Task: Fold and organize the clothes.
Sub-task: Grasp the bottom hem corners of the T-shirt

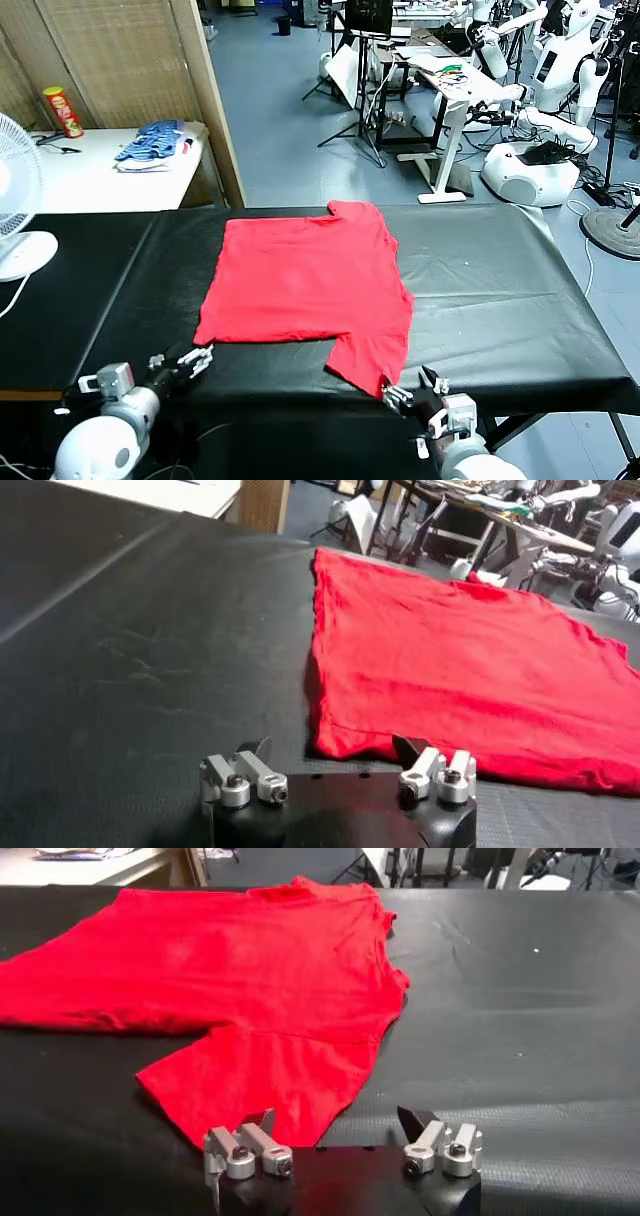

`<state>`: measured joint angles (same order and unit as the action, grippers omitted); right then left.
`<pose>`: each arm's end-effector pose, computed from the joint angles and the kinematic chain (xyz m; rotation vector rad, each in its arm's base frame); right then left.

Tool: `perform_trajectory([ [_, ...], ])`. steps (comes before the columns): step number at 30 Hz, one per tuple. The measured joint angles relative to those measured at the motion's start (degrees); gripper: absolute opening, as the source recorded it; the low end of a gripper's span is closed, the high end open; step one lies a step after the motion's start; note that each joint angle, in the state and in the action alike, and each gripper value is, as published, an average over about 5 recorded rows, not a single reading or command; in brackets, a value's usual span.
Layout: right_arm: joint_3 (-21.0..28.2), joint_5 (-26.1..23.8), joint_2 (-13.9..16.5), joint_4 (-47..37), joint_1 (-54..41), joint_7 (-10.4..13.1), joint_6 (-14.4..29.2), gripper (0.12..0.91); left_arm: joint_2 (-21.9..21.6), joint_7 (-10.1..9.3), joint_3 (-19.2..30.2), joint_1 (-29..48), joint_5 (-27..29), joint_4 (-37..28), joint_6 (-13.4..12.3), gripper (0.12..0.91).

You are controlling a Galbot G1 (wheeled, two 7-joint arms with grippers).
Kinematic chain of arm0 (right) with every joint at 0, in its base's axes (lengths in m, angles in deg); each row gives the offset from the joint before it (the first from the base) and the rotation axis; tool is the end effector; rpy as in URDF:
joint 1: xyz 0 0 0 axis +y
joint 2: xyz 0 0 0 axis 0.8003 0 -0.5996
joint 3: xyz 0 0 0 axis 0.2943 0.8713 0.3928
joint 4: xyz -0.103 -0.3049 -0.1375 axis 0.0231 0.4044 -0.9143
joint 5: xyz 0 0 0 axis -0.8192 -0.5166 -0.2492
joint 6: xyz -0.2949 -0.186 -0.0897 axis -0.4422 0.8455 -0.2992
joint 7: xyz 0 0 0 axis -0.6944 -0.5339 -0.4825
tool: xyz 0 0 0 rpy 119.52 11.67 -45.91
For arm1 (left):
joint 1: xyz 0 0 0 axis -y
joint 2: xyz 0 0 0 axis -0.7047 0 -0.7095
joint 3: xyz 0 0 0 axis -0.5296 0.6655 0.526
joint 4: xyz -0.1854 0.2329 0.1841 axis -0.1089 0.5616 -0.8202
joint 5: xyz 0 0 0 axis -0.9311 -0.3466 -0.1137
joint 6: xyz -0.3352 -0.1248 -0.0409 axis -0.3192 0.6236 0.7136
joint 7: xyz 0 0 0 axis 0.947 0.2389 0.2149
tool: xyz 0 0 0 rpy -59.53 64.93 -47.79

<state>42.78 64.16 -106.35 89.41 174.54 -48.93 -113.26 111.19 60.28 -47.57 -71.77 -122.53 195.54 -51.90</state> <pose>0.1703 0.0103 -0.2650 0.1874 -2.5312 0.0503 0.2179 0.1160 -0.2754 -0.0656 -2.5876 0.2927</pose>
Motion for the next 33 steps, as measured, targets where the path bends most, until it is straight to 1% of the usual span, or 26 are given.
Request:
perform_trajectory([
  [2,0.1,-0.3,-0.1,-0.2,0.0,0.0,0.1,0.794,0.1,0.56,0.0,0.1,0.4,-0.1,0.2,0.798],
  [3,0.2,-0.5,-0.1,-0.4,-0.1,-0.1,0.3,0.78,0.2,1.01,0.1,0.2,0.8,-0.1,0.3,0.798],
  [5,0.5,-1.0,-0.3,-0.9,-0.2,-0.2,0.5,0.728,0.3,1.43,0.2,0.3,1.1,-0.3,0.4,0.79],
  [6,0.7,-1.2,-0.4,-1.1,-0.3,-0.2,0.6,0.687,0.4,1.46,0.3,0.4,1.1,-0.4,0.4,0.766],
  [7,0.9,-1.4,-0.5,-1.3,-0.3,-0.3,0.6,0.63,0.4,1.48,0.4,0.5,1.1,-0.5,0.3,0.741],
  [9,1.3,-1.8,-0.7,-1.6,-0.4,-0.4,0.7,0.536,0.5,1.52,0.6,0.7,0.9,-0.9,0.2,0.66],
  [10,1.5,-1.9,-0.8,-1.8,-0.4,-0.4,0.7,0.47,0.5,1.55,0.7,0.8,0.7,-1.2,0.1,0.61],
  [12,1.7,-2.3,-1.0,-2.2,-0.5,-0.4,0.8,0.37,0.5,1.59,0.9,1.0,0.6,-1.7,-0.1,0.51],
  [13,1.8,-2.4,-1.1,-2.3,-0.5,-0.4,0.8,0.304,0.5,1.61,0.9,1.1,0.7,-1.8,-0.3,0.459],
  [14,1.8,-2.5,-1.2,-2.3,-0.4,-0.3,0.9,0.254,0.5,1.61,1.0,1.2,0.7,-2.0,-0.4,0.392],
  [16,1.6,-2.7,-1.2,-2.2,-0.1,0.0,0.8,0.169,0.5,1.59,1.0,1.3,0.8,-2.3,-0.6,0.292],
  [17,1.3,-2.6,-1.2,-2.0,0.1,0.3,0.7,0.143,0.5,1.58,1.1,1.3,0.8,-2.5,-0.7,0.23],
  [18,1.0,-2.5,-1.1,-1.7,0.4,0.6,0.6,0.133,0.5,1.57,1.1,1.4,0.8,-2.6,-0.8,0.186],
  [20,0.3,-2.2,-0.9,-0.8,1.2,1.0,0.3,0.122,0.5,1.57,1.2,1.4,0.8,-2.7,-0.9,0.134],
  [21,-0.2,-2.0,-0.7,-0.2,1.7,1.1,0.2,0.122,0.5,1.55,1.2,1.3,0.8,-2.7,-1.0,0.124],
  [24,-1.9,-1.5,-0.1,1.9,3.6,1.1,-0.1,0.122,0.8,1.09,1.2,0.8,0.8,-2.0,-1.0,0.125],
  [28,-4.3,-0.7,0.9,5.5,6.1,0.0,0.5,0.122,1.1,-0.53,1.5,-0.8,0.7,0.5,-0.8,0.125],
  [33,-7.4,2.7,2.7,6.7,5.7,-1.5,4.6,0.122,1.7,-1.96,2.2,-4.0,0.9,5.5,-0.5,0.125],
])
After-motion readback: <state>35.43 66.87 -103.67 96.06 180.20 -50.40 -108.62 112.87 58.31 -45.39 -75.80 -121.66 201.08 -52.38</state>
